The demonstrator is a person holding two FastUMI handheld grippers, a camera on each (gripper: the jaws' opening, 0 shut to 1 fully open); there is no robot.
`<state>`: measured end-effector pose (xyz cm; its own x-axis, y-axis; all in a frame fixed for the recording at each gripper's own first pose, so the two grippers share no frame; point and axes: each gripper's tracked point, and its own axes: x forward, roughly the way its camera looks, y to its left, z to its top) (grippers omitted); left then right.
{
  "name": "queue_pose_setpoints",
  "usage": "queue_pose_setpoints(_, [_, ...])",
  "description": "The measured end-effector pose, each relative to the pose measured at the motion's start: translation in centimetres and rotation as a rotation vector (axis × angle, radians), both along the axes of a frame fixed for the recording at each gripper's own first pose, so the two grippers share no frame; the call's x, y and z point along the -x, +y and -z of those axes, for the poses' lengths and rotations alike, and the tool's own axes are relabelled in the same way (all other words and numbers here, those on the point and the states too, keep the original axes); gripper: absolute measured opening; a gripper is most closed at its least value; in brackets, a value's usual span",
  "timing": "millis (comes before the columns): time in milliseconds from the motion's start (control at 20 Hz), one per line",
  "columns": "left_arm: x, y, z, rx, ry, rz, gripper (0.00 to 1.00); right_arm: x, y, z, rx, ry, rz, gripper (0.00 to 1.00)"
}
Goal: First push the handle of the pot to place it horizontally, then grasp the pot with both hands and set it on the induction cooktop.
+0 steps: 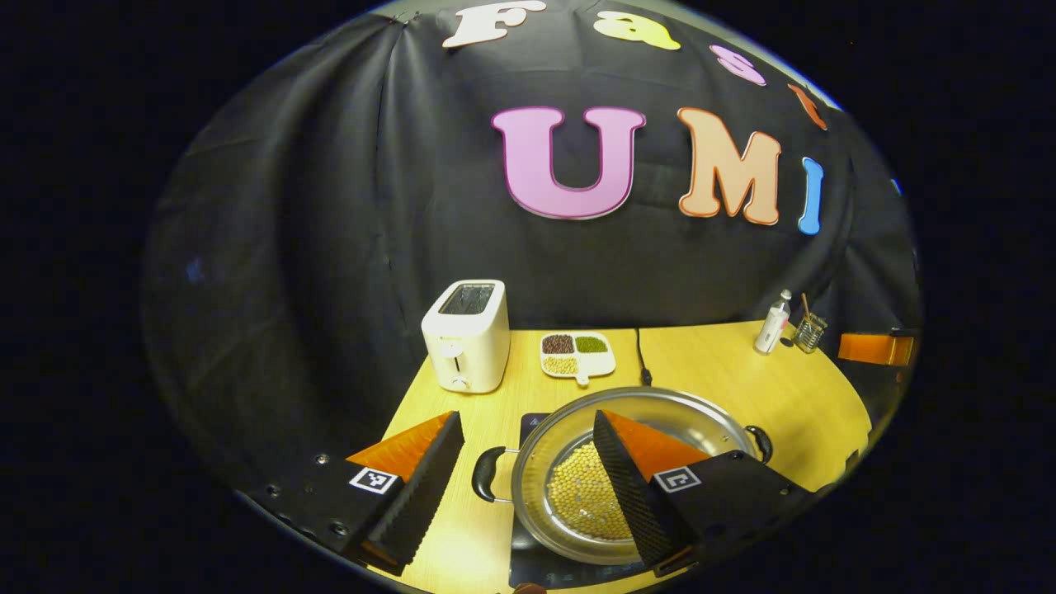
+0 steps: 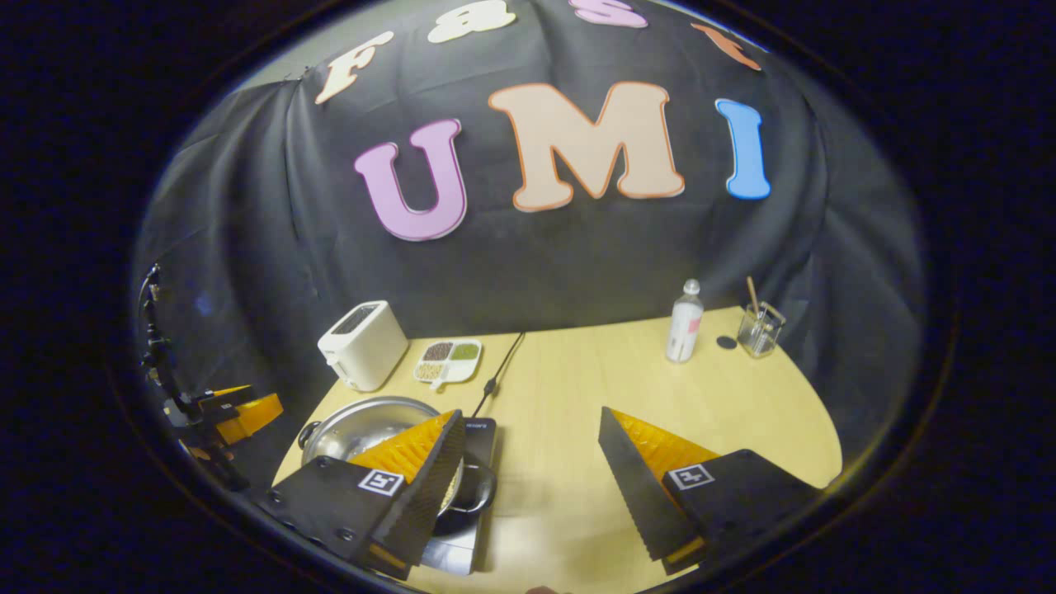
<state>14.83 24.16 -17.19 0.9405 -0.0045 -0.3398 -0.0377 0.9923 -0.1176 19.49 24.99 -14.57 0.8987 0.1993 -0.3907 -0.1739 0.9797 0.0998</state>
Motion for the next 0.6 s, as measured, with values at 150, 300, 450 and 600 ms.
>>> queue_pose_setpoints(150, [2.1,-3.1,-4.4,-0.010,-0.066,-0.025,0.96,0.8,-2.0,-4.1,0.018,-0.093,-0.033,0.99])
queue_pose_setpoints(300, [3.8,-6.6,-8.6,-0.010,-0.129,-0.073,0.96,1.9,-4.2,-7.8,0.030,-0.178,-0.080,0.92])
queue_pose_setpoints(450, [5.0,-10.9,-11.6,-0.014,-0.167,-0.109,0.96,2.9,-7.0,-11.6,0.027,-0.260,-0.129,0.92])
queue_pose_setpoints(600, [6.1,-15.1,-14.6,-0.011,-0.225,-0.149,0.96,3.9,-10.2,-15.0,0.016,-0.341,-0.153,0.99])
